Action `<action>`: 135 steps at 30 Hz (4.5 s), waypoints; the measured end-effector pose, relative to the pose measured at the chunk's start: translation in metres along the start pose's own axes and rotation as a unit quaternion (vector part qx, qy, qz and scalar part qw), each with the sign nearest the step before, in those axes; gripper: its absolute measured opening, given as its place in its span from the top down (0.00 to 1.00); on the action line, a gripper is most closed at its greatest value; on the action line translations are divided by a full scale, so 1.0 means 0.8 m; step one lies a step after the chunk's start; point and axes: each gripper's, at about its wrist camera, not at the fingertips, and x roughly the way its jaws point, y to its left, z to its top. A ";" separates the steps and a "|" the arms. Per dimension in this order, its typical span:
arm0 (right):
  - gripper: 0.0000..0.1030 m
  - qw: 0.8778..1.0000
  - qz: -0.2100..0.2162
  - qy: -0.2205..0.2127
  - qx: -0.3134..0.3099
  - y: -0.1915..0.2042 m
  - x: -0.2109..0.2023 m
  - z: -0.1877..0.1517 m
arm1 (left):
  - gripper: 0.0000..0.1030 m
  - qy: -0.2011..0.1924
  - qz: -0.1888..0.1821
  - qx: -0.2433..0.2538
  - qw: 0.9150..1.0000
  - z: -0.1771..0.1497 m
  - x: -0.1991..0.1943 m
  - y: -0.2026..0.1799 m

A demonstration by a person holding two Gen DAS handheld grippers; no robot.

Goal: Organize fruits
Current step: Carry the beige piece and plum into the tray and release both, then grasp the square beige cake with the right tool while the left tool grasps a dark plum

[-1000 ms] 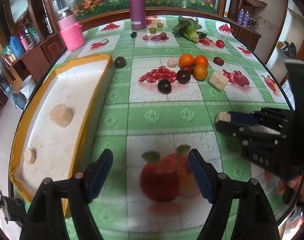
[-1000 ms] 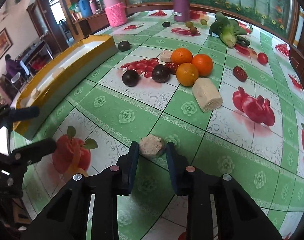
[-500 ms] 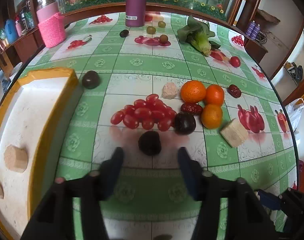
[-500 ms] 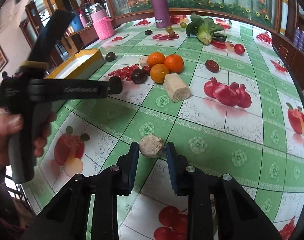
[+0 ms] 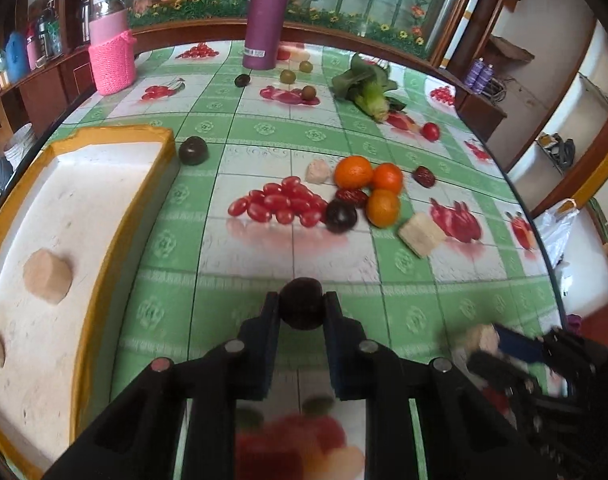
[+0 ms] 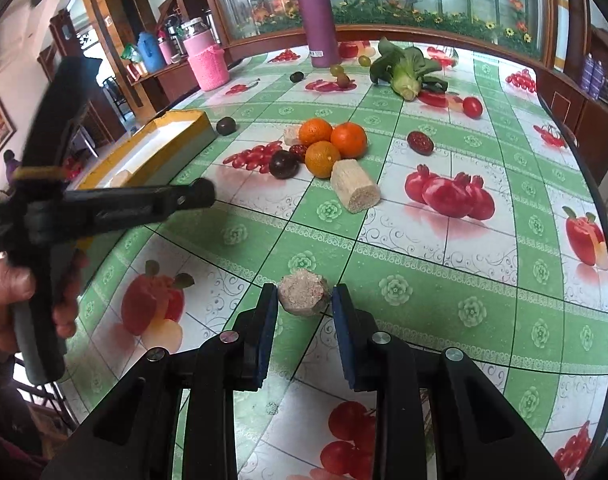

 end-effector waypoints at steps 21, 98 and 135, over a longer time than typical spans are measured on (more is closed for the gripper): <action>0.73 0.996 0.072 -0.003 -0.057 0.140 0.054 0.114 | 0.77 -0.074 0.049 -0.086 0.992 -0.051 -0.124 0.155; 0.37 0.997 -0.027 0.041 0.054 0.016 0.040 0.035 | 0.13 -0.032 0.080 -0.004 0.996 -0.056 -0.082 0.052; 0.64 0.997 0.010 0.007 0.076 -0.109 0.063 0.060 | 0.73 0.005 0.030 0.072 0.997 0.071 0.105 -0.051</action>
